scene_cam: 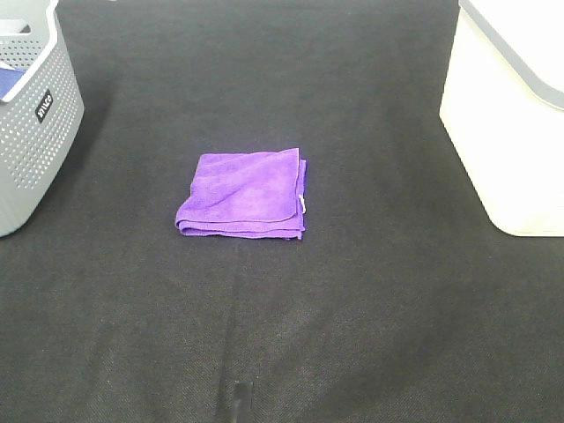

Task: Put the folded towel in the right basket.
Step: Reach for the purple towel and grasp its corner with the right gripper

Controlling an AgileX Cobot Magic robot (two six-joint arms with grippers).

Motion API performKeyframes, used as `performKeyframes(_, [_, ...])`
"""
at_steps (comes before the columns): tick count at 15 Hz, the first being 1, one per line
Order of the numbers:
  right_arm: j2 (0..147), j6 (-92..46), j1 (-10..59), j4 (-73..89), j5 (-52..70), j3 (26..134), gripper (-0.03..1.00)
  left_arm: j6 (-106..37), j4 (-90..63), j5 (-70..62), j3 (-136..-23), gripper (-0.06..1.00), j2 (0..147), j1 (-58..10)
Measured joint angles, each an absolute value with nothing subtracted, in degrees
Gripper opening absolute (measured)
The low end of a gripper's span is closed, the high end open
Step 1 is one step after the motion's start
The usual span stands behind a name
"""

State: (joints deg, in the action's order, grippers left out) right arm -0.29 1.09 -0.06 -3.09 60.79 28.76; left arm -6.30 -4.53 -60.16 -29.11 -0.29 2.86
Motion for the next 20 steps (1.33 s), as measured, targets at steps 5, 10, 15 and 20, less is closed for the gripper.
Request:
performKeyframes(5, [-0.3, 1.1, -0.1, -3.0, 60.8, 28.8, 0.98, -6.3, -4.5, -60.2, -29.1, 0.99, -0.3, 2.9])
performKeyframes(10, [-0.3, 1.1, -0.1, -3.0, 60.8, 28.8, 0.98, -6.3, -4.5, -60.2, -29.1, 0.99, -0.3, 2.9])
performKeyframes(15, [-0.3, 1.1, -0.1, -3.0, 60.8, 28.8, 0.98, -6.3, -4.5, -60.2, -29.1, 0.99, -0.3, 2.9])
performKeyframes(20, [-0.3, 1.1, -0.1, -3.0, 60.8, 28.8, 0.98, -6.3, -4.5, -60.2, -29.1, 0.99, -0.3, 2.9])
